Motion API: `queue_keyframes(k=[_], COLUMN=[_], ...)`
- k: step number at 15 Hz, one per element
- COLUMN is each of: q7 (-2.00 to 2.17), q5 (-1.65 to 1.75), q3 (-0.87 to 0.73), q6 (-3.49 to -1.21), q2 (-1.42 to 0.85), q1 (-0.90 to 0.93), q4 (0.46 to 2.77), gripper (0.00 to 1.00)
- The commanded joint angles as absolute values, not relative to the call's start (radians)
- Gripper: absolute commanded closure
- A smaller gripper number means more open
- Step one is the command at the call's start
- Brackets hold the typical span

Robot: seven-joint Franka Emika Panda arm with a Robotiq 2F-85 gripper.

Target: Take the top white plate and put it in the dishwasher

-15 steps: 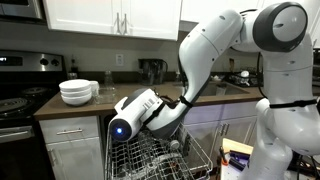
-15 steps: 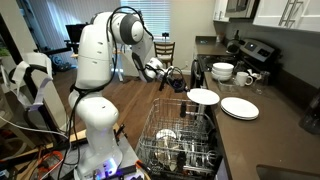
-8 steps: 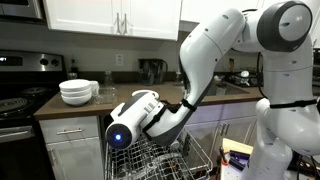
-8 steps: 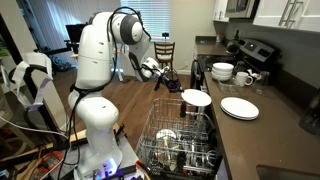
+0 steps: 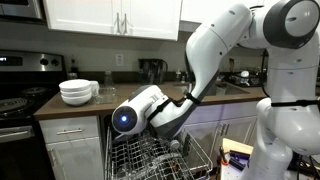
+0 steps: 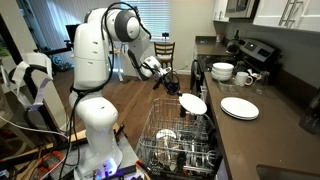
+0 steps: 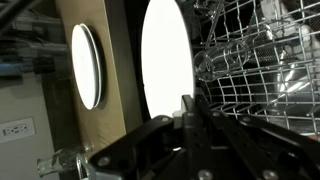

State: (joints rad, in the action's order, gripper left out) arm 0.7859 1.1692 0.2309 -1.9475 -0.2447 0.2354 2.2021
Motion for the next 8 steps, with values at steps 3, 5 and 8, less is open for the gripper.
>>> queue_keyframes(k=[3, 5, 8], q7=[0.562, 0.481, 0.361], q5=[1.025, 0.978, 0.905], q3=[0.201, 0.186, 0.163], q6=[-2.073, -2.125, -2.210], q2=[-0.064, -0.019, 0.030], q1=[0.179, 0.169, 0.160], q4=[2.306, 2.321, 2.331], gripper=[0.95, 0.95, 0.95])
